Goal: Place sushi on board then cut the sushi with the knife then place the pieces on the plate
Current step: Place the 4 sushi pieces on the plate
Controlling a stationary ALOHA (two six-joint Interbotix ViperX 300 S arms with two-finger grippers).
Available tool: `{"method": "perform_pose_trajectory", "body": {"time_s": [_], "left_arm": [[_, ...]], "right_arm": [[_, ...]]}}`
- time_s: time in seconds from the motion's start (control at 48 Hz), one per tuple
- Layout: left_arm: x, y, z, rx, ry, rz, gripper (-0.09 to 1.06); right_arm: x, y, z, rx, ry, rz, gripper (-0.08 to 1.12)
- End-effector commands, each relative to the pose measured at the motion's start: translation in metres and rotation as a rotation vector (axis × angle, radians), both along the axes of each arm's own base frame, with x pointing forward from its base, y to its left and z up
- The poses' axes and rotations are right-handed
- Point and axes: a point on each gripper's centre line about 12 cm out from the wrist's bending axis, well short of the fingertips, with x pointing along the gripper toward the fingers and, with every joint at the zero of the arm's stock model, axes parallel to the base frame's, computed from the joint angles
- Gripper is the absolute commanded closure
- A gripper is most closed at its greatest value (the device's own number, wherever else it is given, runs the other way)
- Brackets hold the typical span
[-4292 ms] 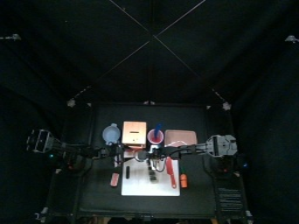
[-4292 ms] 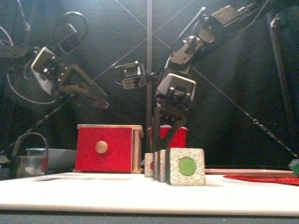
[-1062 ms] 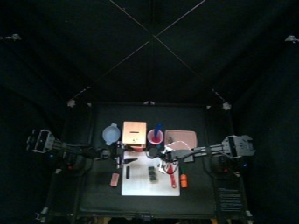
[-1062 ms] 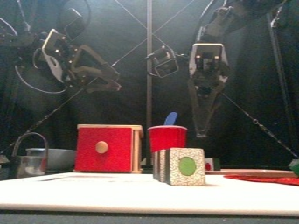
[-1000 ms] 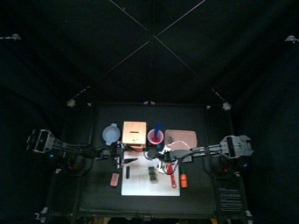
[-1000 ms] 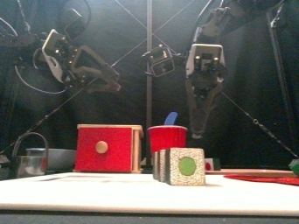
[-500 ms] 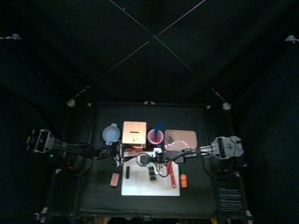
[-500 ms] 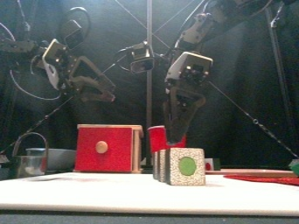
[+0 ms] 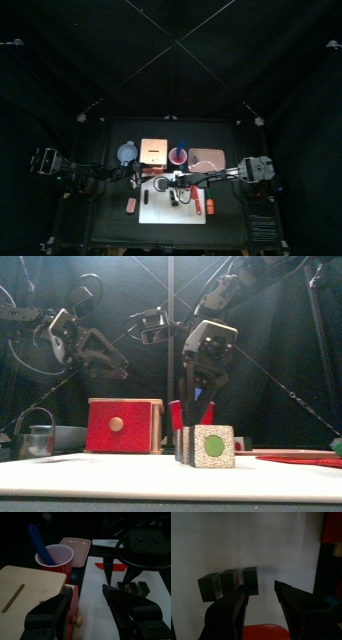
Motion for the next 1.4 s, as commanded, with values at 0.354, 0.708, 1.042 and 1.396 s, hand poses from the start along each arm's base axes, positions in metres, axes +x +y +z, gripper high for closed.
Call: {"method": "perform_pose_trajectory", "body": {"time_s": [0.354, 0.708, 1.042, 1.396], "left_arm": [[0.001, 0.002, 0.004, -0.005, -0.019, 0.015, 0.1], [0.0, 0.003, 0.003, -0.004, -0.016, 0.017, 0.1], [-0.003, 0.004, -0.002, -0.013, -0.002, 0.029, 0.1], [-0.003, 0.002, 0.001, -0.014, -0.013, 0.023, 0.1]], "right_arm": [[0.007, 0.002, 0.013, 0.018, -0.034, -0.006, 0.26], [0.009, 0.002, -0.005, 0.025, 0.0, -0.015, 0.29], [0.009, 0.0, 0.0, 0.036, -0.01, -0.043, 0.6], [-0.073, -0.047, 0.021, 0.136, 0.05, -0.358, 0.6]]}}
